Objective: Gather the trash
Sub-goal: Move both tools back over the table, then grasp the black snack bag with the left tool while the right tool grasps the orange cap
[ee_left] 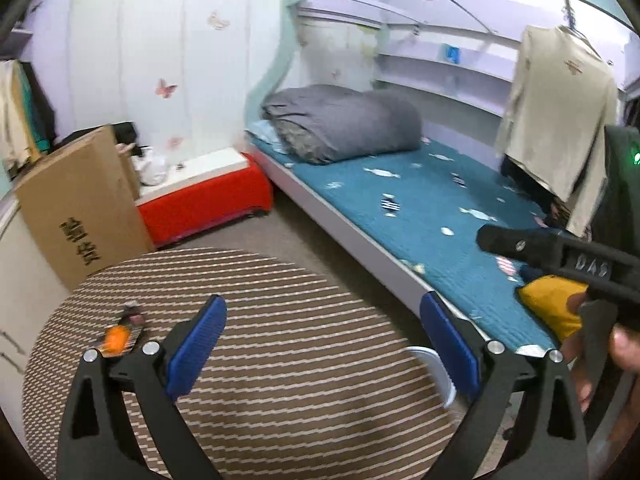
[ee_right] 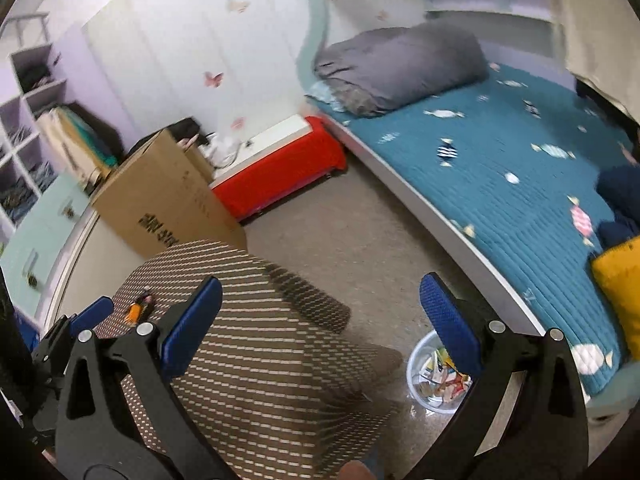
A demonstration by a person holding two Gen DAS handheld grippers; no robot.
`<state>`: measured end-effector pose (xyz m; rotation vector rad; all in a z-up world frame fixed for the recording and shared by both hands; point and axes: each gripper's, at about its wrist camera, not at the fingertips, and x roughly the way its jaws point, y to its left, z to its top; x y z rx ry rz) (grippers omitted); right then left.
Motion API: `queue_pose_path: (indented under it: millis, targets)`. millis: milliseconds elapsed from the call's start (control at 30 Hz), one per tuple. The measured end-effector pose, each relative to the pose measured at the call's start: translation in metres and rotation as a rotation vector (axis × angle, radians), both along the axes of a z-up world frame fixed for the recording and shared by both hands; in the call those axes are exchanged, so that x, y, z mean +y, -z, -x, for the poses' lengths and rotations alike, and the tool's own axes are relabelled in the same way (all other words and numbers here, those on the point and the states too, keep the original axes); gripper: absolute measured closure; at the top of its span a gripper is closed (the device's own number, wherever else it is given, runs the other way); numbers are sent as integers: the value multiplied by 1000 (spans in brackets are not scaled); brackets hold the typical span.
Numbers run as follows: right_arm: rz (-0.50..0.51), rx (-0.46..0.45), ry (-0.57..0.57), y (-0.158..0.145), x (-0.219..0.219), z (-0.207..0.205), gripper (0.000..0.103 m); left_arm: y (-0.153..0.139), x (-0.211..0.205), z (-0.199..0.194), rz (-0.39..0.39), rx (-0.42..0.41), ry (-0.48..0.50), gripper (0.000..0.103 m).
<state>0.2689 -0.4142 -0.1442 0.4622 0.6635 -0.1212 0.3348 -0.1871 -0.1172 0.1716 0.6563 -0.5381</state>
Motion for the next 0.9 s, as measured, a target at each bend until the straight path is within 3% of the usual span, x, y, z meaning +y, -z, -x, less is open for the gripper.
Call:
queue_pose_path:
  millis: [233, 433, 667, 833, 900]
  targets:
    - [43, 18, -187, -8, 95, -43, 6, 1, 102, -10, 2, -34, -148, 8]
    - [95, 24, -349, -3, 178, -78, 6, 21, 179, -15, 6, -12, -255, 8]
    - [178, 69, -478, 18, 248, -110, 6, 46, 228, -26, -1, 27, -344, 8]
    - [223, 93, -541, 39, 282, -132, 7, 59, 241, -35, 1, 59, -399, 8]
    - [232, 94, -572, 45, 292, -141, 17, 64, 249, -39, 15, 78, -418, 8]
